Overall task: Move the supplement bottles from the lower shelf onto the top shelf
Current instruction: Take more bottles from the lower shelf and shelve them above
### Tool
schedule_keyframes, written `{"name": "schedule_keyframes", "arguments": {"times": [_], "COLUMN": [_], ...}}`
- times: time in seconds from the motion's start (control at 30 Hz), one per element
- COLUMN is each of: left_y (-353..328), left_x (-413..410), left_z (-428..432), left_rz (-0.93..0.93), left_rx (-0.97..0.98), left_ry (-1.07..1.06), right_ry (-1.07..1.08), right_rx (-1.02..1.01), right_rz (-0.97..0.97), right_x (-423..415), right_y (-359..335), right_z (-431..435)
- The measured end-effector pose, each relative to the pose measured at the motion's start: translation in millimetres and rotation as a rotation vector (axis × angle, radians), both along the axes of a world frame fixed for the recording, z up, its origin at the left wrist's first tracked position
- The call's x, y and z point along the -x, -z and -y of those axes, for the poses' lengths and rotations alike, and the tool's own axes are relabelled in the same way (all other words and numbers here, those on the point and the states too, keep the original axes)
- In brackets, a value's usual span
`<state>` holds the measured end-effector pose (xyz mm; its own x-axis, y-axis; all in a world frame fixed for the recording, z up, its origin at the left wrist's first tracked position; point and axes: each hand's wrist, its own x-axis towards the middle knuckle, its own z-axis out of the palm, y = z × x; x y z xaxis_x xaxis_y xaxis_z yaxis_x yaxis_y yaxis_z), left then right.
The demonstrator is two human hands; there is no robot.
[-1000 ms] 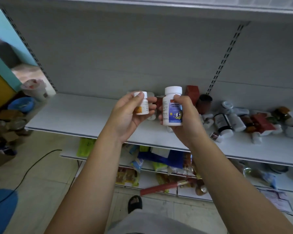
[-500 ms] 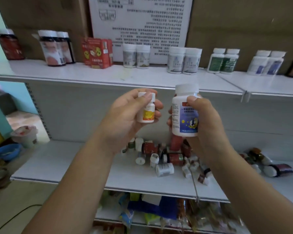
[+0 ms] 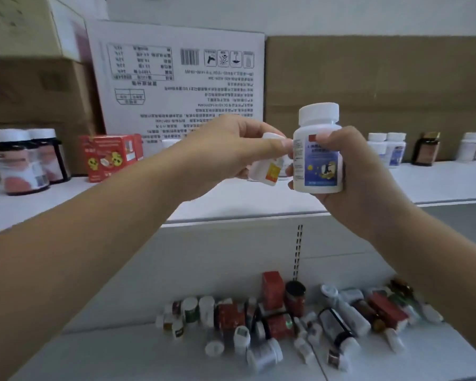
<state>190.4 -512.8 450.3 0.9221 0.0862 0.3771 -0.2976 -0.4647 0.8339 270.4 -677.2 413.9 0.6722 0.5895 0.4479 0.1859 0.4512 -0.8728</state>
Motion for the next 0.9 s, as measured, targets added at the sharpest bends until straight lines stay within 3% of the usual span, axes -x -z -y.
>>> {"name": "schedule_keyframes", "arguments": {"times": [0.3, 0.47, 0.9], "left_y": [-17, -16, -3], "left_x": [-109, -172, -322], "left_z": [16, 54, 172], "left_rz": [-0.124, -0.103, -0.080], "left_rx": [-0.086, -0.054, -0.092], "left_ry": [0.153, 0.129, -0.165], "right_ry": [0.261, 0.429, 0.268], "right_rx": [0.059, 0.130, 0.593], "right_rz": [-0.086, -0.006, 0.345], "right_x": [-80, -144, -352], "right_y": [-7, -16, -21], "right_z": [26, 77, 204]}}
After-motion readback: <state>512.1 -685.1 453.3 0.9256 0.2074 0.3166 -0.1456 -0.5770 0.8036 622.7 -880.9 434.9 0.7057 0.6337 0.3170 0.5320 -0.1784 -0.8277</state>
